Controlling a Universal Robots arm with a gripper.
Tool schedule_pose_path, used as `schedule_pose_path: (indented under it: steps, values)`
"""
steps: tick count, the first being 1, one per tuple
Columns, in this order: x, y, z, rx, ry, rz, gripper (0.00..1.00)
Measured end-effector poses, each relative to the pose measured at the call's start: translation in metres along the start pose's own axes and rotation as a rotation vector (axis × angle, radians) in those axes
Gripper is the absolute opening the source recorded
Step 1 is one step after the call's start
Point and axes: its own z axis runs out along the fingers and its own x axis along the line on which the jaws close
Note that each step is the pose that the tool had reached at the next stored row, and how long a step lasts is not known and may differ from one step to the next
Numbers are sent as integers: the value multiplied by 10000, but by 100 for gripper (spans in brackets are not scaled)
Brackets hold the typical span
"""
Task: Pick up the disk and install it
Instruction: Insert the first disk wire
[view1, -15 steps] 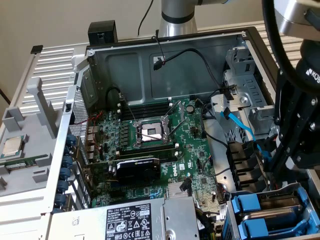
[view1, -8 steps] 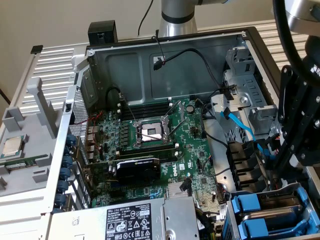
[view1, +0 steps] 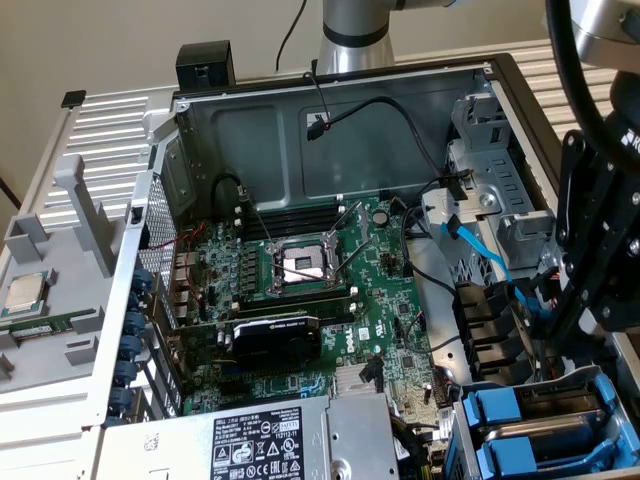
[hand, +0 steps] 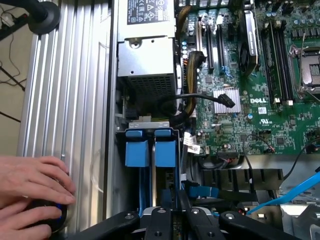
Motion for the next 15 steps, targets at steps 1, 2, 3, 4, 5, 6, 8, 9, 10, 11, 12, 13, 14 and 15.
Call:
schedule_pose_path:
  steps: [1,2,3,4,5,6,8,9,10,11,12,13,14,15]
  values:
    - [2,0,1,-2,-10,12,16]
    - [4,-1,5,-3,-17,19,16]
    - [8,-1,5,-3,-16,22,16]
    - [12,-1,7,-4,-18,26,16]
    - [18,-2,9,-10,-19,29,16]
    - [22,-3,12,-19,-21,34,16]
    - [29,-5,19,-28,-25,56,16]
    - [30,-6,22,-32,-28,65,16]
    - [36,-6,23,-40,-26,71,16]
    - [41,-7,25,-50,-27,73,16]
    - [47,-10,27,-62,-27,75,16]
    - [53,-12,32,-68,-29,81,16]
    - [55,-13,38,-68,-30,85,16]
    - [57,-15,45,-70,-32,91,16]
